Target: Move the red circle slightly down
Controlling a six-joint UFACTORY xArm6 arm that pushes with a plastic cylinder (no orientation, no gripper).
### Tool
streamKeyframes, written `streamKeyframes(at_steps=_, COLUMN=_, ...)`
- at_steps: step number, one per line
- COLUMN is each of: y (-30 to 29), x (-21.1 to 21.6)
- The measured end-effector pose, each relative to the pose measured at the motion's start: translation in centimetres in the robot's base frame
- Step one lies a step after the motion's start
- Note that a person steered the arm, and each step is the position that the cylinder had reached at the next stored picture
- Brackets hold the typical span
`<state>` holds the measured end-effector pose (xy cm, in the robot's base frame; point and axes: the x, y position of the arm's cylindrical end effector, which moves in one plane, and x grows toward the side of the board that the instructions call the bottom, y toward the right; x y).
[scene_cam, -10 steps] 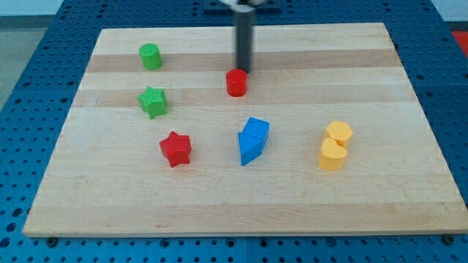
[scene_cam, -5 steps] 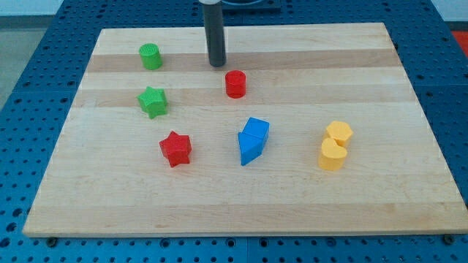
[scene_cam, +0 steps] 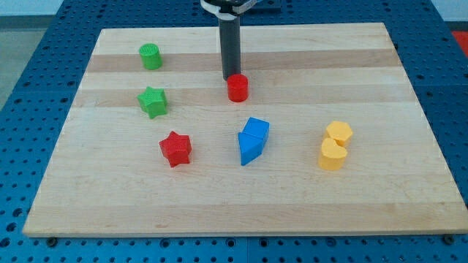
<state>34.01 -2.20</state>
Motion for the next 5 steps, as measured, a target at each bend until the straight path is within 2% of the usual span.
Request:
streamKeyframes(at_steps=4, y=-1.8, x=2.5)
streamKeyframes(at_steps=5, y=-1.7, x=0.2)
